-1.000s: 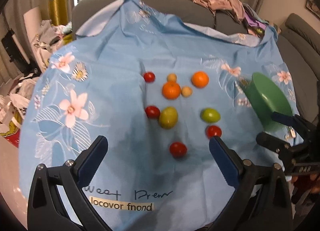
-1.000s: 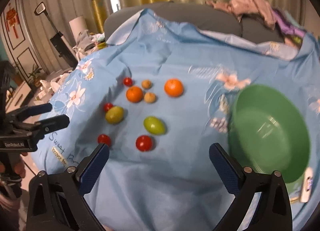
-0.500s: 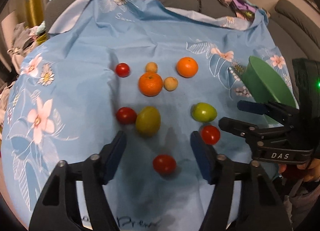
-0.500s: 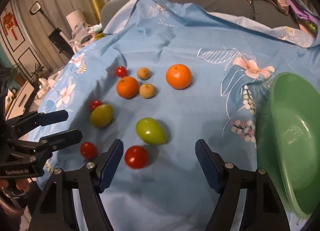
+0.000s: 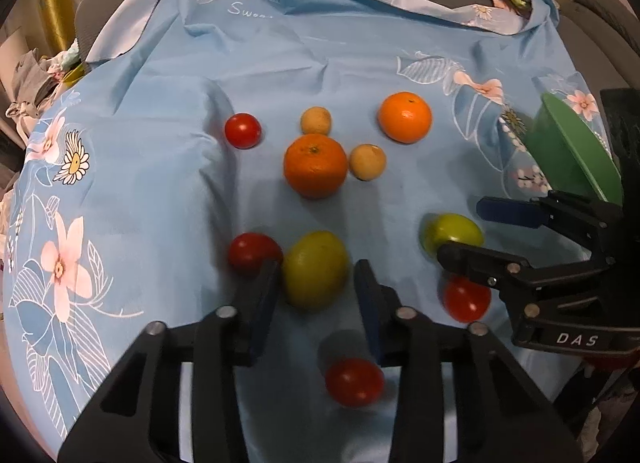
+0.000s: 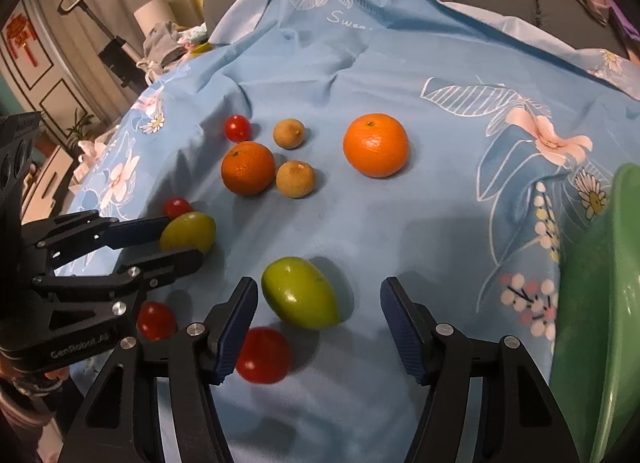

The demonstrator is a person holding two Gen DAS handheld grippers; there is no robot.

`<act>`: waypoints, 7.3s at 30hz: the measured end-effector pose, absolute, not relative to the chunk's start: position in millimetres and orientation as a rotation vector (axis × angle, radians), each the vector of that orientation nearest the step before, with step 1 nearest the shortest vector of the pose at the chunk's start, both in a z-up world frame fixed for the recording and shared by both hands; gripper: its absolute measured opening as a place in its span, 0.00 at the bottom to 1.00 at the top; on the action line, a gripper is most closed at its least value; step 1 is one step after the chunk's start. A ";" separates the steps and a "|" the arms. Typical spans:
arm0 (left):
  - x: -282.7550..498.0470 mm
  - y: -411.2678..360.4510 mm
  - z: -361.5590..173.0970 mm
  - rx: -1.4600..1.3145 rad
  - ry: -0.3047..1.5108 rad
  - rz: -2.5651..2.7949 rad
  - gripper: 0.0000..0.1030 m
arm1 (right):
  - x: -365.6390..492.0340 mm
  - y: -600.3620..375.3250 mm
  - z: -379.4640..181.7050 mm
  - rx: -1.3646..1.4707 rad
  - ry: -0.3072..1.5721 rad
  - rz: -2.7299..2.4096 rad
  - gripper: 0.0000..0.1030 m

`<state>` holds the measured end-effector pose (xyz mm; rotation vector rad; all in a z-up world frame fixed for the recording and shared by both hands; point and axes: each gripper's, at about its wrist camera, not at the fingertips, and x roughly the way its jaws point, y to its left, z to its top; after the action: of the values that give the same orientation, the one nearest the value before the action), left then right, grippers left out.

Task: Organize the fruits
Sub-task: 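Grasp the green plum with the right gripper while the left gripper grasps the yellow plum, then carry both plums into the green bowl and open both grippers, then grasp a red tomato with the right gripper while the left gripper grasps another, then carry both red tomatoes into the green bowl and open both grippers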

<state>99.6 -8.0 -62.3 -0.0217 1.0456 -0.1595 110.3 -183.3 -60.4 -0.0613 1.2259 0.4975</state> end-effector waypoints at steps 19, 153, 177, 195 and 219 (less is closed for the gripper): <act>102.6 -4.1 -63.6 -0.104 1.063 -0.200 0.34 | 110.2 -178.6 -59.2 -0.008 1.216 0.535 0.38; 42.4 -18.1 -66.4 -0.034 1.073 -0.289 0.58 | 55.7 -187.0 -49.0 0.007 1.223 0.496 0.39; 47.2 -21.0 -67.2 -0.019 1.077 -0.281 0.29 | 62.3 -175.0 -56.3 -0.014 1.208 0.555 0.31; 31.0 -53.8 -13.9 0.046 0.957 -0.283 0.29 | 41.5 -216.3 4.9 0.082 1.059 0.530 0.31; 67.0 -169.9 38.5 0.196 0.816 -0.470 0.30 | 43.6 -318.4 44.4 0.189 0.902 0.323 0.31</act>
<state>67.0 -169.9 38.5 0.1961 0.8163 -0.4700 43.6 -318.4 44.4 0.1889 0.9020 0.3232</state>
